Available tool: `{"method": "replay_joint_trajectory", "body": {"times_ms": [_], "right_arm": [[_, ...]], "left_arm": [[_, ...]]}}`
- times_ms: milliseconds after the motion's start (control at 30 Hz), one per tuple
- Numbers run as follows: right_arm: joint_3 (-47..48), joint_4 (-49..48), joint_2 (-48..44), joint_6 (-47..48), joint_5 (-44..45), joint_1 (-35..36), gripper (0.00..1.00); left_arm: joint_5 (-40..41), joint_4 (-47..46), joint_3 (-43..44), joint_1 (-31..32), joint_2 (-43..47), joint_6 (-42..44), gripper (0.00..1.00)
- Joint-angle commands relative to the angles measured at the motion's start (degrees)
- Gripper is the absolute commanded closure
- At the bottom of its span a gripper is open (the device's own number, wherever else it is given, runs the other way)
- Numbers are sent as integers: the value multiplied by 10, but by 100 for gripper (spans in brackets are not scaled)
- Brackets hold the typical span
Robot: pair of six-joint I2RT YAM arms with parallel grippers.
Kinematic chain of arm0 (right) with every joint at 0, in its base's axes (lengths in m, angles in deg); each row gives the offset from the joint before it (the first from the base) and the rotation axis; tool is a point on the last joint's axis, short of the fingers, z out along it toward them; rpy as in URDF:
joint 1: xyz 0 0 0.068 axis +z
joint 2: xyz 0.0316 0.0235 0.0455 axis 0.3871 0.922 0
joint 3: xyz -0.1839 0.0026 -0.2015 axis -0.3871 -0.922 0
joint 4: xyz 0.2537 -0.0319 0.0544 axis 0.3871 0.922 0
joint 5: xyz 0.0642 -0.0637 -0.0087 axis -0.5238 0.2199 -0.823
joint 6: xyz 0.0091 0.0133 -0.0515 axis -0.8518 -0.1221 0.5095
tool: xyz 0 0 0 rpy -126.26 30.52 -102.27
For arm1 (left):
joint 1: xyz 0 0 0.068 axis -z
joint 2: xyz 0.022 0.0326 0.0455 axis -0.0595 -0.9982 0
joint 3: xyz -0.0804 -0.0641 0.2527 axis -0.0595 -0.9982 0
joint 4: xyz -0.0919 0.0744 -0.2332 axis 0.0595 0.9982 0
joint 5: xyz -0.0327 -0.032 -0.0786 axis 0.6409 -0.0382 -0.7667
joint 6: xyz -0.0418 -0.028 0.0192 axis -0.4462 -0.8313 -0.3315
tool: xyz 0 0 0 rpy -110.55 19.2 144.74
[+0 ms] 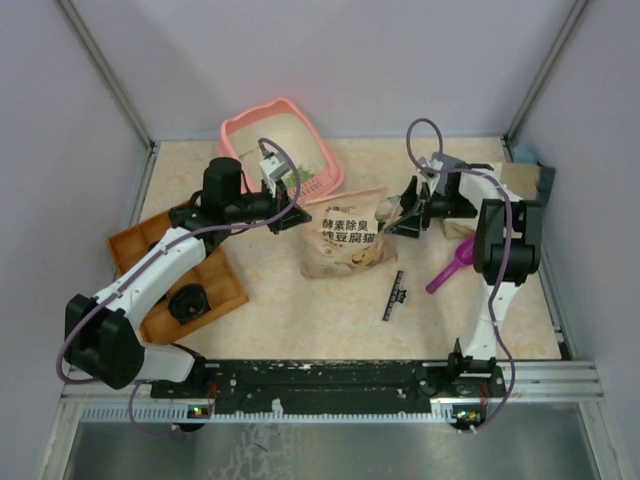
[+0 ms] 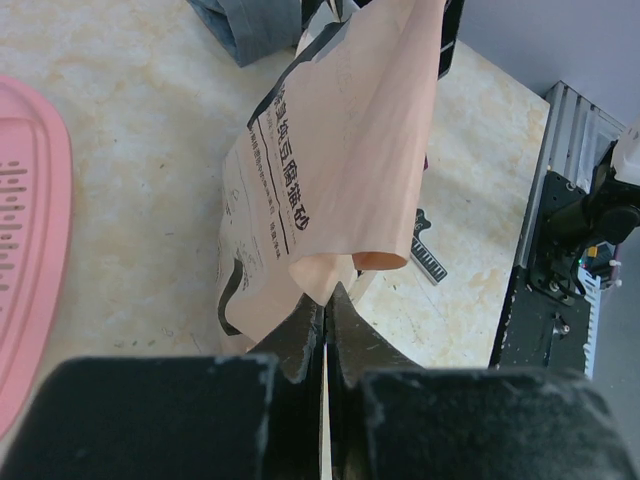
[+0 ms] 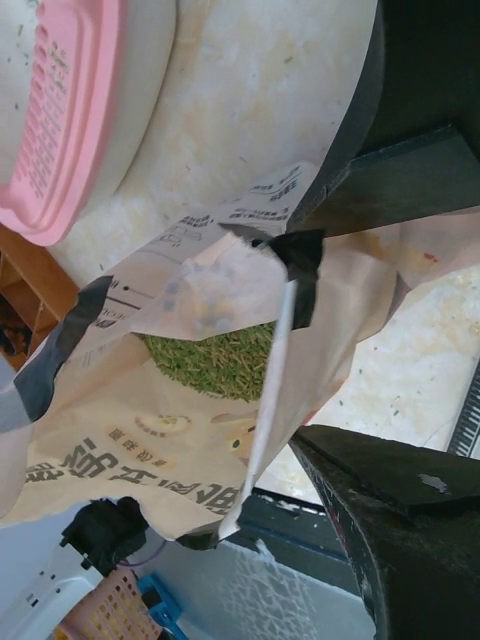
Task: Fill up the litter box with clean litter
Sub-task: Close the cat litter bag at the center of the board.
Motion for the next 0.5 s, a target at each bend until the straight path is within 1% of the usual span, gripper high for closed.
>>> {"method": "replay_joint_trajectory", "body": {"times_ms": [0,167,300,433,467], "right_arm": [[20,19,-50,51,-33,6,26],[30,19,-68,49,-42,3,27],[41,19,-72,38,-64,-6,31],[42,19,-72,23,-70,-6,38],[34,19,-72,24,-70,-6,43]], "left_arm": [[10,19,18,-2,0,17,100],[16,18,15,-4,-2,21,100],[17,16,14,-5,-3,21,100],[20,14,15,-7,-3,19,100],[21,14,15,-7,-2,18,100]]}}
